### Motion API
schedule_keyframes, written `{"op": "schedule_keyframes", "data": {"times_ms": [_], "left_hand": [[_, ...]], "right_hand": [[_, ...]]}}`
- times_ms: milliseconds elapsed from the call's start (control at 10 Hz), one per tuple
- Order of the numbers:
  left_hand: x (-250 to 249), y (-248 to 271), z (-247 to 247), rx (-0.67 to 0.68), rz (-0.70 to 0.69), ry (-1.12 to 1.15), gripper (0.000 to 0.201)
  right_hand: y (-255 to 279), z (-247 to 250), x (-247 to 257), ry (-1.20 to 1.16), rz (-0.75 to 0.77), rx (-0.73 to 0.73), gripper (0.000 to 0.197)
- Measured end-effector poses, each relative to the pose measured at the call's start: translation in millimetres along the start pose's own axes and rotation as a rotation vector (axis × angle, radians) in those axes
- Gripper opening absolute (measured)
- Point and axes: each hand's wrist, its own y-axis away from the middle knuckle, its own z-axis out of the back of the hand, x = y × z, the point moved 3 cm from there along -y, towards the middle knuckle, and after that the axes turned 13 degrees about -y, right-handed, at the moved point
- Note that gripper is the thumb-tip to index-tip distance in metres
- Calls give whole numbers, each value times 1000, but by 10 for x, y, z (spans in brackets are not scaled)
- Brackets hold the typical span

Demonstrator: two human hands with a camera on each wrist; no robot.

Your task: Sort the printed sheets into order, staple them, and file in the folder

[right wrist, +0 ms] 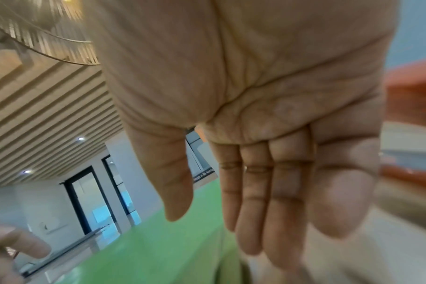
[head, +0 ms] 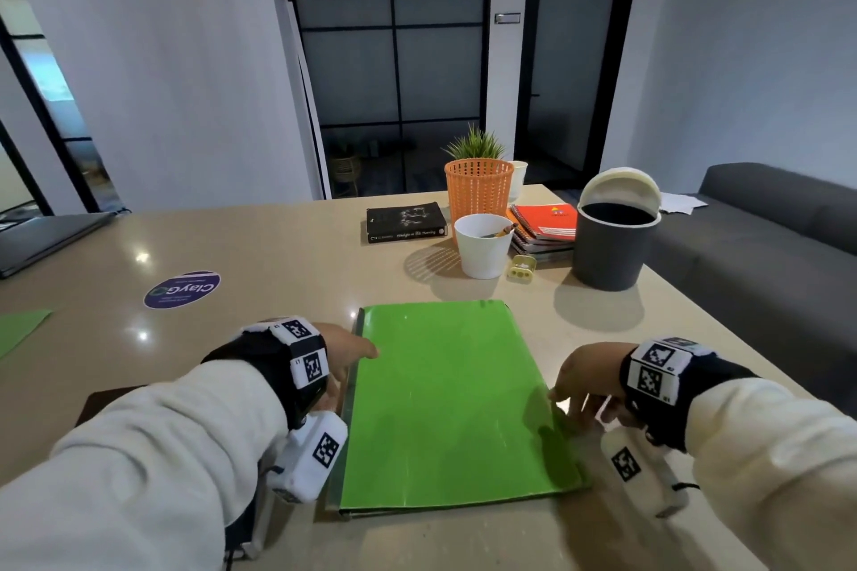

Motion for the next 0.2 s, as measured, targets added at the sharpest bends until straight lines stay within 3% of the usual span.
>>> {"op": "schedule_keyframes", "data": {"times_ms": [100, 200], "left_hand": [[-93, 0, 128, -19, -58, -61, 52], [-225, -23, 401, -151, -175, -53, 45]], "right_hand": [[36, 127, 185, 30, 96, -42, 22], [50, 406, 561, -6, 338, -212, 13]]}}
